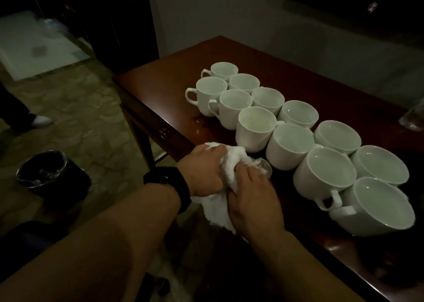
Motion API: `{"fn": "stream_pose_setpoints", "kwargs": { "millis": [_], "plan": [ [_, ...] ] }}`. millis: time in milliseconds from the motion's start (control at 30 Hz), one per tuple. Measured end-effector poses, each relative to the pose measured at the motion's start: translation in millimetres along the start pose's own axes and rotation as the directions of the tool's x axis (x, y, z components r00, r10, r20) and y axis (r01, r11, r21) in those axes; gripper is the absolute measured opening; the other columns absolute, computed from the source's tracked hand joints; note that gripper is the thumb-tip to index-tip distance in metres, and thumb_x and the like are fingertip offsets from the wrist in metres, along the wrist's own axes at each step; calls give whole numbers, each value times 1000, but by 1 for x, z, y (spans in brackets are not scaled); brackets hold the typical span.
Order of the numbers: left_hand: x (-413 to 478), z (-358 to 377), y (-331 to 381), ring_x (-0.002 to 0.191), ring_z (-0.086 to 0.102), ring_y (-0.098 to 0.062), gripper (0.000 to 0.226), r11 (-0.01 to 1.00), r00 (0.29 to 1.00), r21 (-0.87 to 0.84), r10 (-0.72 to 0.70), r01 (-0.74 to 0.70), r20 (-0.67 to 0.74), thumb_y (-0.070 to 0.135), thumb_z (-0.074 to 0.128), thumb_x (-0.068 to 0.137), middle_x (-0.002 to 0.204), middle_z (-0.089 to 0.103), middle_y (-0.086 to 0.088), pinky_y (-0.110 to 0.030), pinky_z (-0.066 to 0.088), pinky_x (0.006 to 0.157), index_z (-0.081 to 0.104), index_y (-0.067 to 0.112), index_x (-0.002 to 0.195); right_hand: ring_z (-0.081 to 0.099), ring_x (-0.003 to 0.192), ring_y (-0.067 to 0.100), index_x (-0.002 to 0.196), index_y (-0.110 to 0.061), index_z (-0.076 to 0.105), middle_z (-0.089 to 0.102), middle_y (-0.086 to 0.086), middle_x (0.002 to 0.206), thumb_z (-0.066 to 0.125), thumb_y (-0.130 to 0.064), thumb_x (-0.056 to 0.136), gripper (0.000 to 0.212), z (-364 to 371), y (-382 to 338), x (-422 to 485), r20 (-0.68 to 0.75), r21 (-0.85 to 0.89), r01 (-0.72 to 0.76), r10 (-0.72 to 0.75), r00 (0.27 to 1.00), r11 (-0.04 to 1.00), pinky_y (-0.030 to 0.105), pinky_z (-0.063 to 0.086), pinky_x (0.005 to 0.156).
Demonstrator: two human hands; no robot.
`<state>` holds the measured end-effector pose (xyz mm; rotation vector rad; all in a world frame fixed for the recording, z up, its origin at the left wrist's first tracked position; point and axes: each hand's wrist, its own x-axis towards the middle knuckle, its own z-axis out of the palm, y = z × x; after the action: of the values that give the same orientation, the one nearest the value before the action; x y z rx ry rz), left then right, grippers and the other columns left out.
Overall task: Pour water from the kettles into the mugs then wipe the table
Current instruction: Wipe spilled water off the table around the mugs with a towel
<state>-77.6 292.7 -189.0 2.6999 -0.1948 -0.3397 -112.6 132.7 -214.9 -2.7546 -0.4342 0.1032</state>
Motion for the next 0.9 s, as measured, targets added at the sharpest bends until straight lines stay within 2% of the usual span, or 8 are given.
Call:
{"fn": "stream_pose_setpoints", "kwargs": {
  "millis": [100,267,467,600,700,800,900],
  "plan": [
    [-1,0,1,148,32,-21,95,995,999,97,27,-30,32,41,85,74,156,41,2,-39,32,121,36,21,153,34,143,18,155,-20,29,39,2,156,44,-40,102,58,3,-1,2,37,-28,23,-22,999,999,38,24,121],
    [-3,11,1,145,35,-24,105,997,999,82,7,-3,-53,42,90,68,154,43,2,-43,36,118,35,22,154,40,138,21,151,-16,36,46,6,151,50,-35,99,58,5,7,3,1,-30,68,-68,998,997,38,27,119],
    [-2,14,3,143,39,-26,93,991,996,131,-13,25,-88,35,85,73,153,45,0,-45,38,116,37,22,152,37,140,23,154,-16,30,42,6,154,48,-40,99,63,9,8,0,-19,-78,53,-55,998,996,41,28,119],
    [-3,9,11,118,56,-29,68,982,993,187,0,23,-122,36,84,70,126,59,-3,-49,50,99,52,19,129,40,136,26,151,-15,34,46,8,150,53,-33,96,60,9,8,-3,-57,-42,49,-52,997,998,42,30,116],
    [-6,8,13,113,58,-30,72,983,990,185,9,17,-140,39,85,67,121,62,-3,-50,51,96,53,18,128,43,132,27,148,-14,41,51,9,145,56,-27,95,57,8,8,-5,-95,21,42,-40,995,999,41,32,114],
    [-10,12,12,108,62,-28,69,983,983,181,55,-23,-175,41,84,68,117,66,-3,-45,51,96,57,16,127,48,127,29,145,-12,47,56,10,139,59,-25,92,55,9,7,-11,-135,90,28,-16,991,996,44,36,110],
    [-14,14,6,119,61,-25,74,990,980,132,79,-55,-182,43,82,69,130,65,-1,-44,49,103,57,19,135,52,123,31,142,-10,50,59,12,135,61,-24,90,55,10,8,-15,-147,102,24,-9,989,995,45,40,106]
  ]
}}
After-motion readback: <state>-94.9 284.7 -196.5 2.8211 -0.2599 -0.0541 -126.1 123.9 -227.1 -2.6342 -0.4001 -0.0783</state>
